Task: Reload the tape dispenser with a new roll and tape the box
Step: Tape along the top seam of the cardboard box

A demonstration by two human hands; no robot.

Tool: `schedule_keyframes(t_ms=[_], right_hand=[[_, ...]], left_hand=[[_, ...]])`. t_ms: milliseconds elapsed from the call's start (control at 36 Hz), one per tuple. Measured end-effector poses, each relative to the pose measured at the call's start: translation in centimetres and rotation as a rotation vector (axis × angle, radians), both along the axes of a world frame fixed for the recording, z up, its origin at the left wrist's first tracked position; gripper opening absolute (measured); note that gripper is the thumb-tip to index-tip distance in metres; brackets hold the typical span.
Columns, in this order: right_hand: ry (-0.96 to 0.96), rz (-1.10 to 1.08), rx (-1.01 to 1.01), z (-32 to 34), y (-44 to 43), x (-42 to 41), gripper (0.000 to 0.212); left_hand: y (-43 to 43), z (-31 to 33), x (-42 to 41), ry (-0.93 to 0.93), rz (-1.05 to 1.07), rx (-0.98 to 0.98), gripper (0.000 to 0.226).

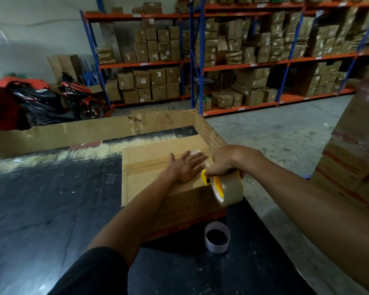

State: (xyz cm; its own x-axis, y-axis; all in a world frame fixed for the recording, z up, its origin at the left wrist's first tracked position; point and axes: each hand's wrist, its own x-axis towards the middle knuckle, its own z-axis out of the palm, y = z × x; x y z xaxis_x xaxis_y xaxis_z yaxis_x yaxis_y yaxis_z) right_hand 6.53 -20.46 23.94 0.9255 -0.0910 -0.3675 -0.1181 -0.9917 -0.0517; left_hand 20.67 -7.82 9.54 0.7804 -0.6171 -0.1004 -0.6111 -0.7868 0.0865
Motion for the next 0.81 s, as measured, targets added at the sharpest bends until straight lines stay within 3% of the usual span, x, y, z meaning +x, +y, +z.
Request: schedule_keyframes(t_ms=[194,306,472,667,806], right_hand=[[-0.016,-0.024,0.05,0.6,-0.1,-1.0,0.044],[-0.027,-0.055,0.065,0.7,0.5,-1.0,0.057],[0.015,-0.028,0.051,0.2,-0.5,-1.8,0.053],[0.051,-0.1,0.097,-0.8,-1.9,-2.0,0.065],[0.084,-0.106,0.11,-1.7,-2.1,-1.6,0.056]], left_hand=[[-0.8,1.1,-1.4,-0.028,-0.014,0.051,0.056],[-0.9,0.5,-2.4,0.078,-0.011,0.057,0.057],[-1.0,0.2,-2.2,0.043,-0.007,0.041,0.059],[-1.2,-0.1,-1.9,0.045,0.005,-0.003,0.057],[-1.2,-0.4,-1.7,0.043,0.016,-0.011,0.058]])
